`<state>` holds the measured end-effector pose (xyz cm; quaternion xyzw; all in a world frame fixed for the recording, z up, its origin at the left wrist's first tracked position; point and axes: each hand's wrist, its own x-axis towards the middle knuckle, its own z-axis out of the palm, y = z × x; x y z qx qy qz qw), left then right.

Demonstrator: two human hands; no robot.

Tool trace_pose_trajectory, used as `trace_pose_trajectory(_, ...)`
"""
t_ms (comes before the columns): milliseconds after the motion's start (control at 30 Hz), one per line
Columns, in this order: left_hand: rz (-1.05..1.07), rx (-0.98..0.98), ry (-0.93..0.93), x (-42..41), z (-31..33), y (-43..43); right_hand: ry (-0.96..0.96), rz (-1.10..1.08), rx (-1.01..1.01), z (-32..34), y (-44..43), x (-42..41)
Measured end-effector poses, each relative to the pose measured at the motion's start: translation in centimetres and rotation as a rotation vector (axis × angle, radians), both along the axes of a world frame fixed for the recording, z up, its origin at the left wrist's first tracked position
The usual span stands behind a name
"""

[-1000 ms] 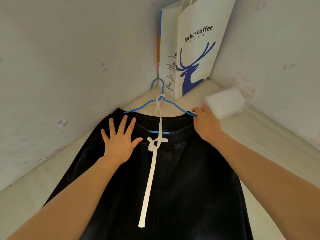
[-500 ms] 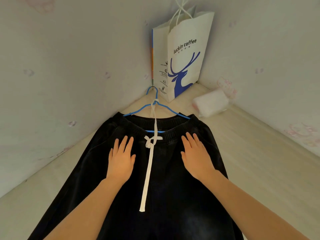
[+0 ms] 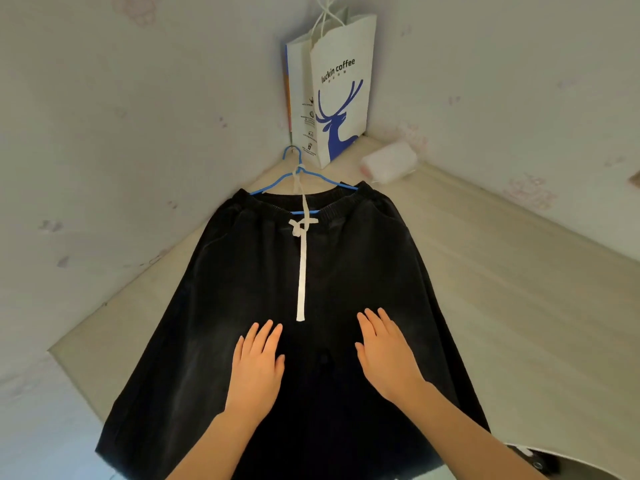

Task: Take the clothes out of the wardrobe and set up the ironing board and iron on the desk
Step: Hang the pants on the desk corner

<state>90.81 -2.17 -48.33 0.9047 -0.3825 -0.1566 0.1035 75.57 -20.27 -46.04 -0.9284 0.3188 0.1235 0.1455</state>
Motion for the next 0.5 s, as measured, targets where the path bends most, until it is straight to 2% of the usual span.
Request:
trace_pose_trajectory(300, -0.030, -0.074, 0.121, -7.2, 1.0, 9.0, -0.026, -0.176, 0.046, 0.3, 10.8, -8.3)
trace_pose_trajectory(500, -0.081, -0.224, 0.188, -12.1, 3.5, 11.2, -0.095, -0.340, 0.070, 2.5, 16.2, -13.7)
